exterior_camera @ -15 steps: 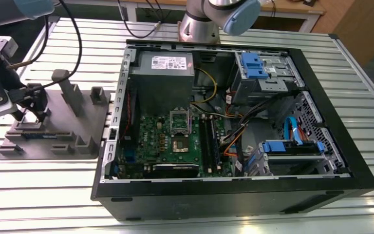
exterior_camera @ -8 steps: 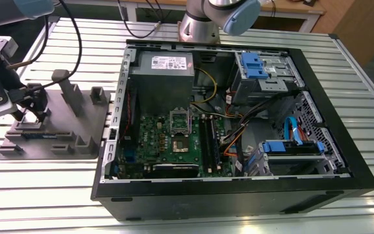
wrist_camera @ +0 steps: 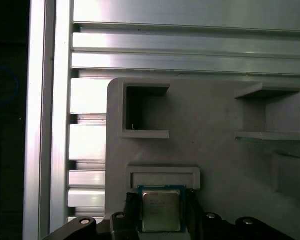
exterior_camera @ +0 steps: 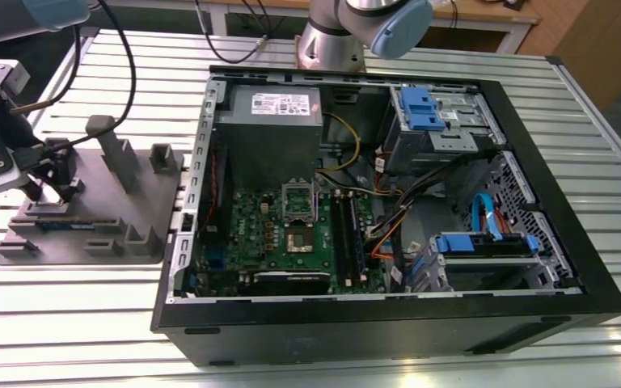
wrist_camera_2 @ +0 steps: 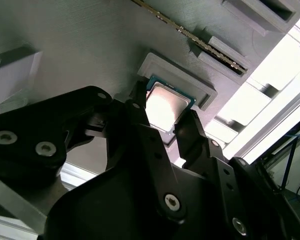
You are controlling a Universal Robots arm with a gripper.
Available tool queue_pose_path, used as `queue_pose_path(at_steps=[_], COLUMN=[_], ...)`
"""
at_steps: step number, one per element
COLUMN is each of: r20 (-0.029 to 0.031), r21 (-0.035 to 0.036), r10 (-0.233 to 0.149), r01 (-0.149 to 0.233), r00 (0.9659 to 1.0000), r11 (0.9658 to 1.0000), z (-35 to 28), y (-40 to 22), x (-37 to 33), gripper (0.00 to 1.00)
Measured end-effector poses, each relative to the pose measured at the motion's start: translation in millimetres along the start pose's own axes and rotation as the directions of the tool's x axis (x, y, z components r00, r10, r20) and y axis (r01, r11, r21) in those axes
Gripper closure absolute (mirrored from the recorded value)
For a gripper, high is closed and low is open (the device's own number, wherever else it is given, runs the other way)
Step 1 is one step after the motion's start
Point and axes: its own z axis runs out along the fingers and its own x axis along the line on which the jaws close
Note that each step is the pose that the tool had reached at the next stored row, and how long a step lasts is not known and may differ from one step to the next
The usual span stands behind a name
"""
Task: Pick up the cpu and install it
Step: 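Pick up the cpu and move it towards the insertion slot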
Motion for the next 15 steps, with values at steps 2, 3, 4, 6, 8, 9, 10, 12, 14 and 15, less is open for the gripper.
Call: queue_pose_path(at_steps=[2, 3, 4, 6, 8, 9, 10, 12, 14, 15], r20=[0.0001, 0.0001, 0.0001, -0.0002, -0.0001, 0.0001, -0.0001, 0.0001, 0.0001, 0.0001], r21=[-0.0001, -0.0001, -0.0001, 0.0001, 0.0, 0.0, 0.0001, -0.0001, -0.0001, -0.0001], r10=[0.0, 0.0, 0.0, 0.0, 0.0, 0.0, 0.0, 0.0, 0.0, 0.0], r01=[0.0, 0.0, 0.0, 0.0, 0.0, 0.0, 0.0, 0.0, 0.0, 0.0], r00=[1.0, 1.0, 1.0, 1.0, 1.0, 1.0, 1.0, 1.0, 1.0, 1.0], r11=[1.0, 1.0, 1.0, 1.0, 1.0, 1.0, 1.0, 1.0, 1.0, 1.0], z=[0.0, -0.1, -0.2, -1.1, -2.8, -4.2, -5.9, -9.2, -12.9, -15.1], y=[0.0, 0.0, 0.0, 0.0, 0.0, 0.1, 0.1, 0.2, 0.4, 0.4], x=[0.0, 0.0, 0.0, 0.0, -0.1, -0.2, -0.2, -0.3, -0.5, -0.6], gripper=[0.53, 0.53, 0.53, 0.53, 0.53, 0.53, 0.53, 0.53, 0.53, 0.53])
